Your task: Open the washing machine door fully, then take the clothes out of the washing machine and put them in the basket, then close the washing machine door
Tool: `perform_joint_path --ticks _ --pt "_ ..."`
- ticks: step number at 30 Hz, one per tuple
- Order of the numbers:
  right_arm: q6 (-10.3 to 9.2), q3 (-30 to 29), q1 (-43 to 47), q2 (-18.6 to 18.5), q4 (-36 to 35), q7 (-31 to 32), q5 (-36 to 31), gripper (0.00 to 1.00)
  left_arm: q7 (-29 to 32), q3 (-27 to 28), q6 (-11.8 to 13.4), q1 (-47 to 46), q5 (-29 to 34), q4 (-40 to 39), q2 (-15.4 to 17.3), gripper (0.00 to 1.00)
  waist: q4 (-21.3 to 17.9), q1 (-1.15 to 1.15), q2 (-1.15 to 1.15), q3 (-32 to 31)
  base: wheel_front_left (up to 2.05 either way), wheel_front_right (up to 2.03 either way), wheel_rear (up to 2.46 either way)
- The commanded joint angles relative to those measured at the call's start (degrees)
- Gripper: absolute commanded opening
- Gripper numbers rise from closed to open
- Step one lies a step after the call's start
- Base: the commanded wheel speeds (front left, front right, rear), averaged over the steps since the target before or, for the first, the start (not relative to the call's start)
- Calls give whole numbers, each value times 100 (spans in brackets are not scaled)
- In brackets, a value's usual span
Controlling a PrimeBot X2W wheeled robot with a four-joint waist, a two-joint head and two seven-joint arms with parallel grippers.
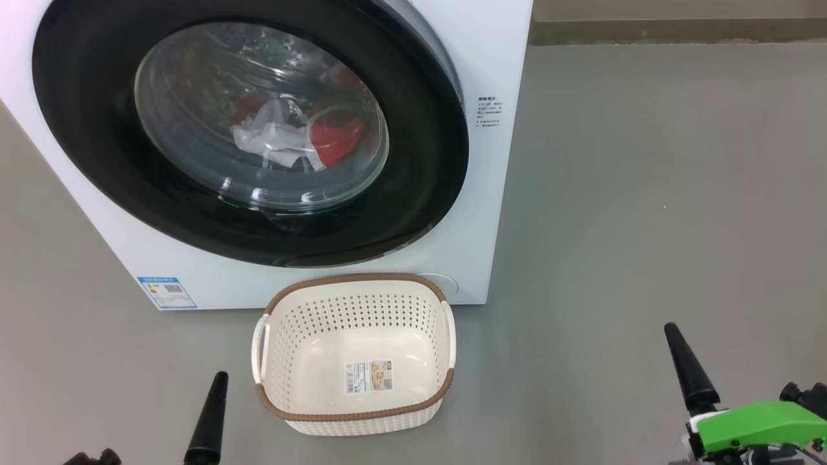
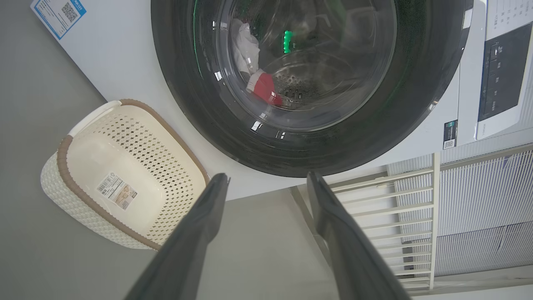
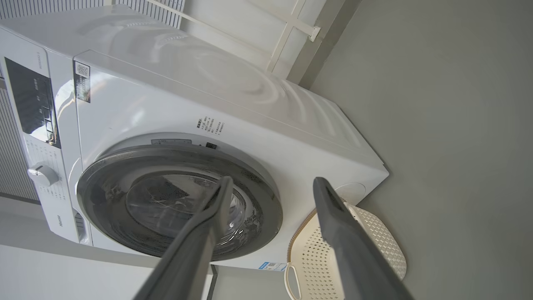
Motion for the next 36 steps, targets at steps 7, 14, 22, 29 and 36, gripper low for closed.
perform_joint_path --ticks 7,14,22,29,36 --pt "-1 135 3 -97 -226 -148 -689 100 -152 100 1 -24 713 -253 54 100 18 -1 0 2 0 0 0" --pt "-2 154 50 -97 -269 -262 -1187 100 -269 41 76 5 1325 -261 57 100 30 -1 0 10 0 0 0" --pt "-2 173 98 -90 -329 -394 -1711 100 -404 -30 150 44 1951 -318 63 100 35 -1 0 18 0 0 0" --pt "-2 224 133 -98 -339 -509 -2149 100 -522 -68 180 78 2482 -383 69 100 33 -1 0 37 0 0 0" --pt "-2 294 170 -116 -309 -624 -2573 100 -640 -81 191 97 2989 -434 74 100 35 -1 0 62 0 0 0"
